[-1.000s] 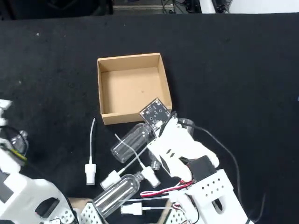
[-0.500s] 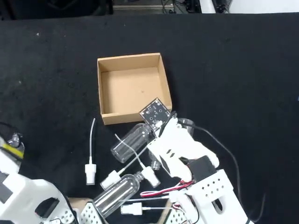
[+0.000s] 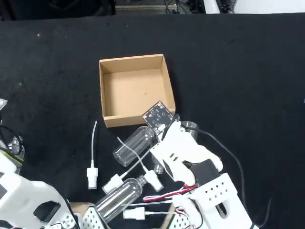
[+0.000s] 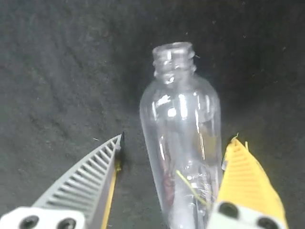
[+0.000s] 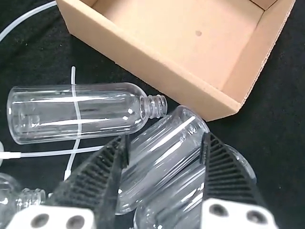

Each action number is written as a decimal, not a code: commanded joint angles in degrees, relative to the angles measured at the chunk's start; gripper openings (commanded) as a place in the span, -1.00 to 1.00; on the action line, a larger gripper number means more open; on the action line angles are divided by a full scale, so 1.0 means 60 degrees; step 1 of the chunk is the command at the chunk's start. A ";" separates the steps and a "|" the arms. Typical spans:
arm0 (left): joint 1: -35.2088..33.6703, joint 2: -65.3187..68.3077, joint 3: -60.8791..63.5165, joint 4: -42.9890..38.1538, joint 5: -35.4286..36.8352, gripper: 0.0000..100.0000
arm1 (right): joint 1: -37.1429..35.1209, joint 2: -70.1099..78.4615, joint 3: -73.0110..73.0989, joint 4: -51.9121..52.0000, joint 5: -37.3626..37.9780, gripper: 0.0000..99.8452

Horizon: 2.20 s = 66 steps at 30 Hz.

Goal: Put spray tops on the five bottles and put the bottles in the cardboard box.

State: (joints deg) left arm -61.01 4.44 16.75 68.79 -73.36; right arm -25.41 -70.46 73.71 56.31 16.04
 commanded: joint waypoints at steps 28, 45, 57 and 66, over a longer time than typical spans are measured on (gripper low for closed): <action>-0.0286 -0.0205 -0.0491 0.1436 0.0791 -0.92 | -0.0938 0.0168 -0.2659 0.2154 0.0410 -0.56; -0.4212 -0.0073 -0.2674 0.2198 0.2227 -0.94 | -0.6095 0.6410 -0.5839 0.0308 -0.2403 -0.55; -0.4271 -0.0088 -0.2674 0.2212 0.3443 -0.94 | -0.6784 0.9751 -0.5912 -0.2095 -0.5011 -0.54; -0.4300 -0.0088 -0.2674 0.2198 0.3399 -0.94 | -0.7179 1.1245 -0.6908 -0.2125 -0.6711 -0.54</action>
State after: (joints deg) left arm -86.95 4.70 4.09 81.54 -53.23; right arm -66.37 -3.21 36.26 45.05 -22.02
